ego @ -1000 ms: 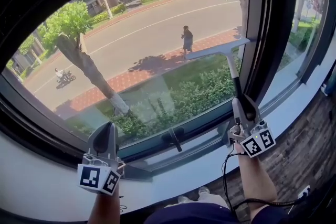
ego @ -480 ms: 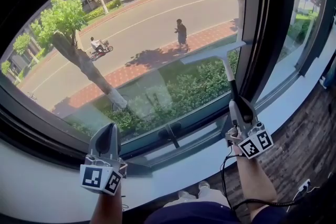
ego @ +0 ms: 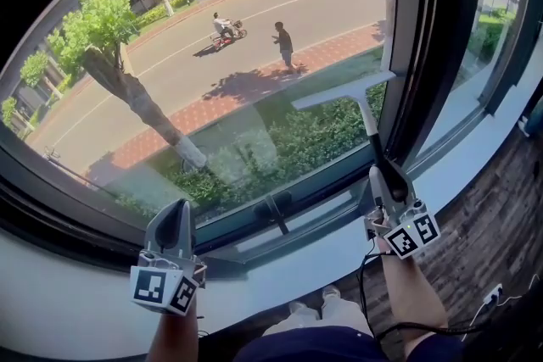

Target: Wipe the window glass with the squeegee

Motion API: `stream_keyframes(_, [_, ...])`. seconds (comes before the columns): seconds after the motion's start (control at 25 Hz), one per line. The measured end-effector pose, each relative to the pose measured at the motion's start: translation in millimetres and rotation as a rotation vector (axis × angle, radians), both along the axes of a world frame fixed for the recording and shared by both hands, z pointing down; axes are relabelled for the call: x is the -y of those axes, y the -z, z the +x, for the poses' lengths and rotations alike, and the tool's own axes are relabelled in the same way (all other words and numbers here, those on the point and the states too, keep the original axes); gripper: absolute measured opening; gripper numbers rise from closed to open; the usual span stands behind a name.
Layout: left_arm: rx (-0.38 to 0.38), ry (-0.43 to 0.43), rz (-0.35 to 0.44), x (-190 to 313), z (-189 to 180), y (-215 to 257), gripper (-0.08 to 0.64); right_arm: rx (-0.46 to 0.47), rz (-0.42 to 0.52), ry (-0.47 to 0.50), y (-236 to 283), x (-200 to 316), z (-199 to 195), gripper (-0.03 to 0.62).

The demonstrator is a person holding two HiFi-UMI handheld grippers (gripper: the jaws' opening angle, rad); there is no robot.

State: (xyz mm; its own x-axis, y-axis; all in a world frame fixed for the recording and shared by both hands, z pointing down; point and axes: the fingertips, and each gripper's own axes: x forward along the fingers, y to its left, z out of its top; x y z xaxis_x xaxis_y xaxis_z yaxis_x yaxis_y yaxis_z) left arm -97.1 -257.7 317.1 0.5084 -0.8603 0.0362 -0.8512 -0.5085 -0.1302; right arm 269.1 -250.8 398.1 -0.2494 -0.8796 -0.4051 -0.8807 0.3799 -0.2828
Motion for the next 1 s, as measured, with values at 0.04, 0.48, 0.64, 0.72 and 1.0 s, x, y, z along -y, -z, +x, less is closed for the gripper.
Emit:
stream_keyframes(0.04, [0.002, -0.001, -0.003, -1, 0, -5, -0.009, 0.003, -0.004, 0.000, -6, -1, 0, 0.101])
stream_keyframes(0.48, [0.031, -0.016, -0.031, -10, 6, -41, -0.009, 0.010, -0.054, 0.006, -61, -11, -3, 0.101])
stream_keyframes(0.64, [0.043, -0.017, -0.037, -8, 6, -43, -0.009, 0.010, -0.063, 0.008, -70, -11, -4, 0.101])
stream_keyframes(0.72, [0.046, -0.014, -0.040, -7, 7, -44, -0.009, 0.008, -0.068, 0.011, -74, -11, -5, 0.101])
stream_keyframes(1.0, [0.042, -0.027, -0.078, -6, 14, -60, -0.009, 0.012, -0.085, 0.018, -84, -14, -8, 0.101])
